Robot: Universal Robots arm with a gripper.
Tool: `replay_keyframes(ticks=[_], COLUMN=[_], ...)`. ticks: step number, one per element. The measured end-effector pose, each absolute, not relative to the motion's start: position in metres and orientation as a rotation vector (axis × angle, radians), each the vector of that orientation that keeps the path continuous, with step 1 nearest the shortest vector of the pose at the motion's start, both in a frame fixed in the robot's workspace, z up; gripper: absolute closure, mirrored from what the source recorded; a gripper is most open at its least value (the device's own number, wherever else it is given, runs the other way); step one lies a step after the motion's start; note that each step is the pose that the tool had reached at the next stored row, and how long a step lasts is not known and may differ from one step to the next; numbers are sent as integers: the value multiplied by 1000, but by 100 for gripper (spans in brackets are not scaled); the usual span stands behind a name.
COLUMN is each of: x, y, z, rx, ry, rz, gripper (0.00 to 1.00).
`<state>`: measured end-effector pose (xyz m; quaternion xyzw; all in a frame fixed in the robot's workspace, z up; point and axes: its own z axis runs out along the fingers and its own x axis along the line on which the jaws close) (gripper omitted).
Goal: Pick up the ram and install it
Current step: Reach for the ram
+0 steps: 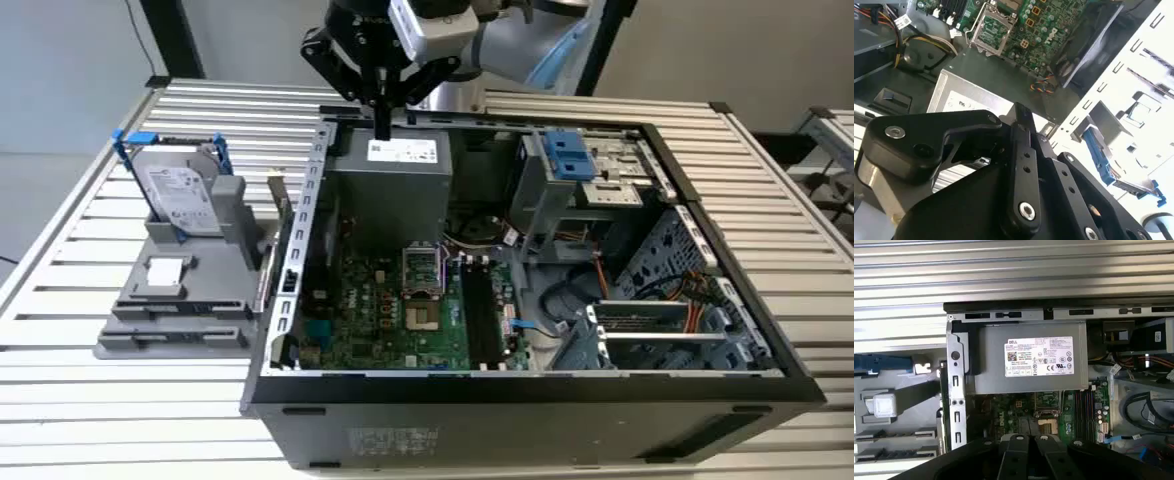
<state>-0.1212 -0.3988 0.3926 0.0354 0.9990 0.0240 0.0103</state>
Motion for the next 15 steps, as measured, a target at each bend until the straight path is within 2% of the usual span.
replay_keyframes(ticks=[15], x=[-122], y=[-399], z=[393], rx=[110], ry=[3118], rz=[75], gripper=[100])
